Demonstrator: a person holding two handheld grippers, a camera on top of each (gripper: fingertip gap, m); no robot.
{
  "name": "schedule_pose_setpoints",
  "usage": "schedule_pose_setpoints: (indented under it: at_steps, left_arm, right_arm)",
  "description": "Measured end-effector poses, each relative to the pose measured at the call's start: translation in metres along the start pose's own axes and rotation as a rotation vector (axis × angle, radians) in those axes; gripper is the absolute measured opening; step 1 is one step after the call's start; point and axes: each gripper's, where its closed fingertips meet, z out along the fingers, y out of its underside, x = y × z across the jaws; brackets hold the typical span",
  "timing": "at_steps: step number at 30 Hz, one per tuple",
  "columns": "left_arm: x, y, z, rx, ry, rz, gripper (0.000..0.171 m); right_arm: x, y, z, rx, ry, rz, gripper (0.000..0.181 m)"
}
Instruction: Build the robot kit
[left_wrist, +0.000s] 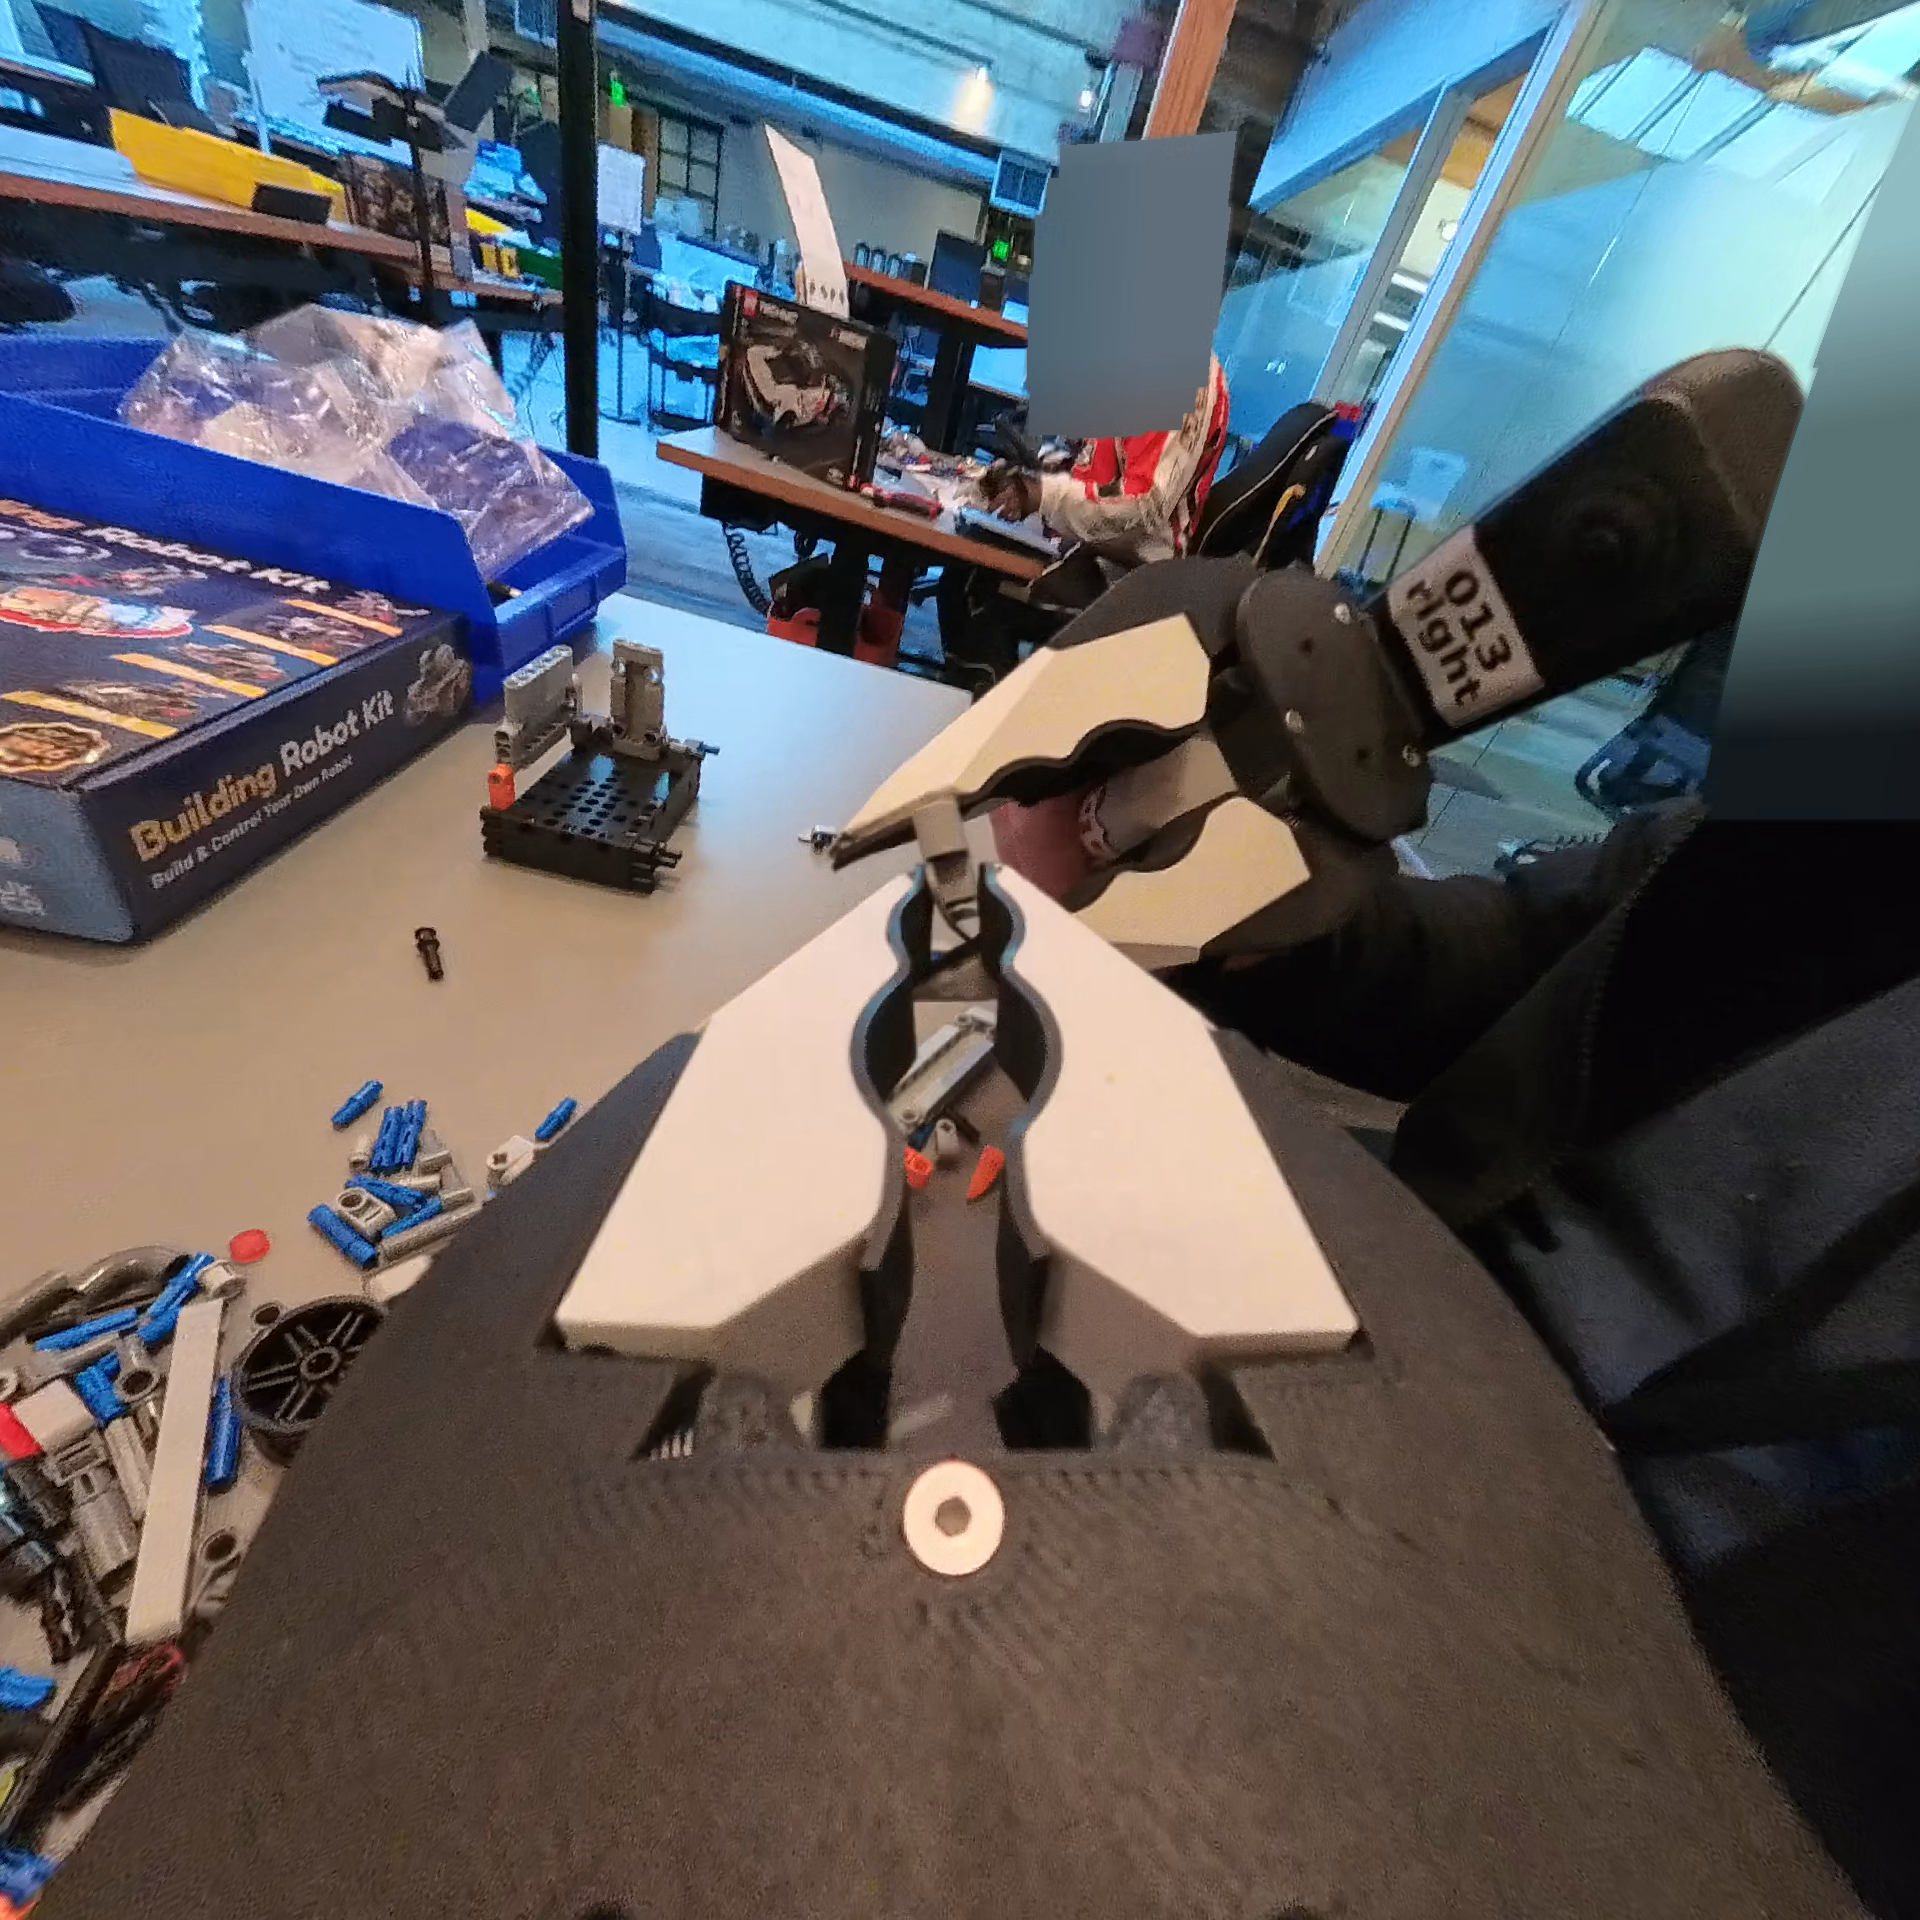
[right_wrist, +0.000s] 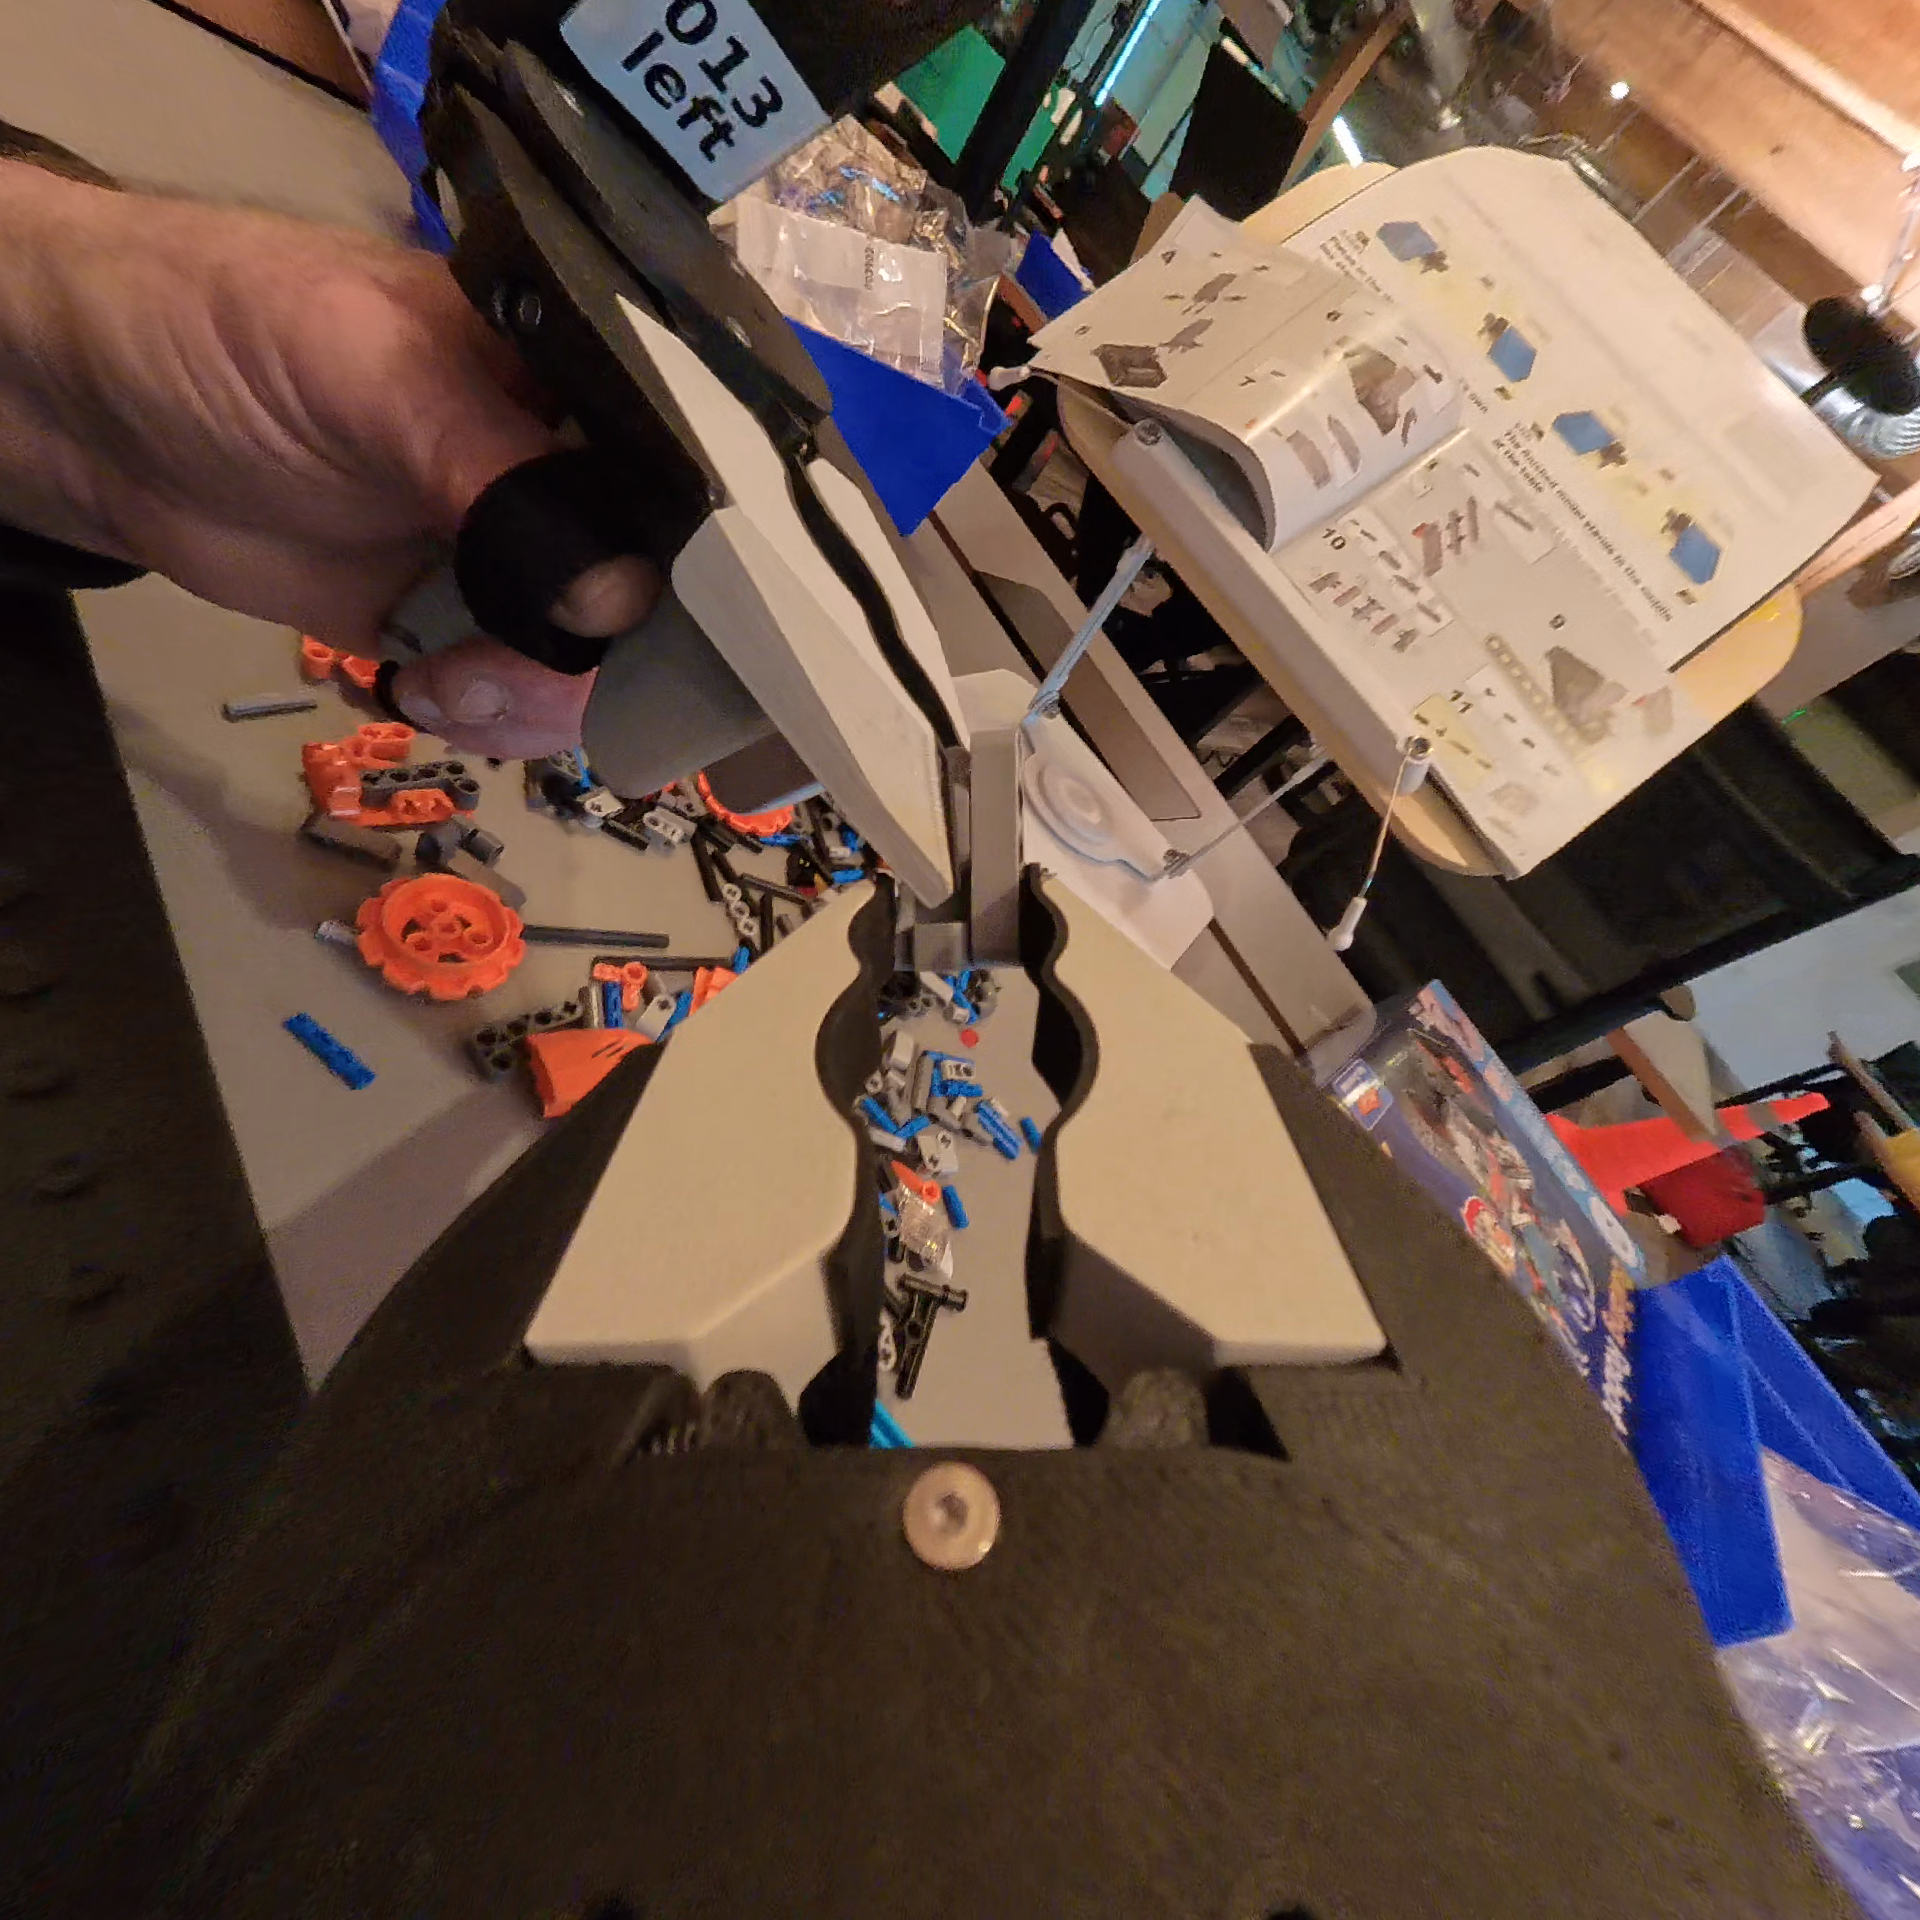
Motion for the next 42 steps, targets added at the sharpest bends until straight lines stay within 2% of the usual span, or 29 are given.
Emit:
schedule_pose_setpoints:
  at_steps: [6, 13, 19, 26, 30, 37, 42]
  left_arm:
    - [-0.005, -0.01, -0.011, 0.05, 0.017, -0.008, 0.004]
    - [-0.013, -0.014, -0.022, 0.029, -0.023, 0.032, 0.004]
    - [-0.017, -0.011, -0.024, 0.017, -0.026, 0.024, 0.003]
    - [-0.015, -0.02, -0.027, 0.078, 0.004, -0.004, 0.004]
    - [-0.016, -0.02, -0.027, 0.081, -0.003, 0.011, 0.003]
    - [-0.011, -0.011, -0.022, 0.028, 0.025, 0.028, 0.004]
    - [-0.013, -0.005, -0.02, 0.005, 0.025, 0.022, 0.004]
  right_arm:
    - [0.004, -0.012, 0.008, 0.049, 0.011, 0.016, 0.022]
    - [0.005, -0.012, 0.005, 0.128, -0.127, 0.236, 0.016]
    - [0.001, -0.008, 0.009, 0.086, -0.127, 0.212, 0.011]
    - [0.0, -0.014, 0.011, 0.114, -0.083, 0.222, 0.0]
    - [-0.008, -0.016, 0.011, 0.121, -0.128, 0.228, 0.0]
    - [0.012, -0.023, -0.006, 0.206, -0.155, 0.339, 0.009]
    - [0.002, -0.018, -0.004, 0.164, -0.203, 0.302, 0.004]
